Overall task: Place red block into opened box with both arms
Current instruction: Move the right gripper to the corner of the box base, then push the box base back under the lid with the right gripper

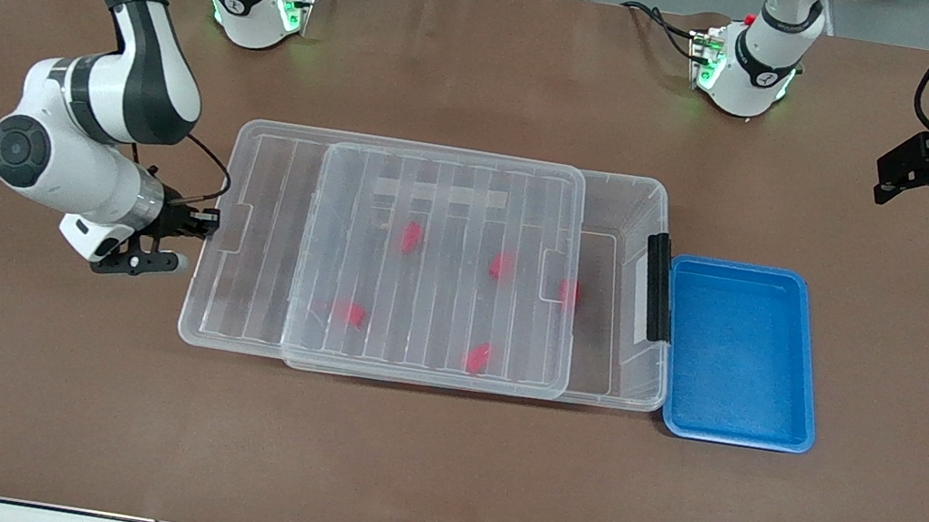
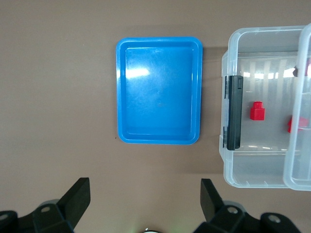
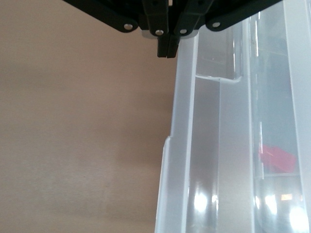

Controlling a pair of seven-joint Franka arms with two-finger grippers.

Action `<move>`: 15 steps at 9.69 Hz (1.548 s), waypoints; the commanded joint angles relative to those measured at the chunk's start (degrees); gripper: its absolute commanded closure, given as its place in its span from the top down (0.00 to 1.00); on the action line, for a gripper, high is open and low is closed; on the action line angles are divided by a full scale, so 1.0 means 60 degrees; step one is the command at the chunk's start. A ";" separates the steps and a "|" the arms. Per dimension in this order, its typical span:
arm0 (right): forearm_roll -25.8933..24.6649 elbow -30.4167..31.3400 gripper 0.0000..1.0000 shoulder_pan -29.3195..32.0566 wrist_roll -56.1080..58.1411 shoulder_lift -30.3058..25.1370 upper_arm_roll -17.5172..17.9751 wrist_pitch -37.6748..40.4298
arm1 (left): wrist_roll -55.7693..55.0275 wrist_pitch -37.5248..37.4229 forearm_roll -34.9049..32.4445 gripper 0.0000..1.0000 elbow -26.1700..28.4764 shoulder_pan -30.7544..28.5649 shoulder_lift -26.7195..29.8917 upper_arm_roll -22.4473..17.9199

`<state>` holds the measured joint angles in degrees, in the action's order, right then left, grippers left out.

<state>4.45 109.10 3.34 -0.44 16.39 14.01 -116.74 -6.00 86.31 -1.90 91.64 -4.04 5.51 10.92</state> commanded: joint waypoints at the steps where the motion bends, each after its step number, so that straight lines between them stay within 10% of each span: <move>1: 0.0225 -0.0180 0.00 0.0088 -0.0685 0.0241 0.0520 -0.0055 | 0.0106 -0.0103 0.0096 1.00 0.0284 -0.0059 -0.0010 -0.0048; 15: 0.0210 -0.0327 0.00 -0.0001 -0.2138 0.0666 0.1386 -0.0627 | -0.0026 -0.0045 0.0170 1.00 0.0269 -0.0030 -0.0084 0.0055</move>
<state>4.52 107.88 3.24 -12.10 18.77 21.54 -119.66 -6.00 86.28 -1.89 91.68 -4.16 5.34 11.13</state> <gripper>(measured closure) 0.991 0.000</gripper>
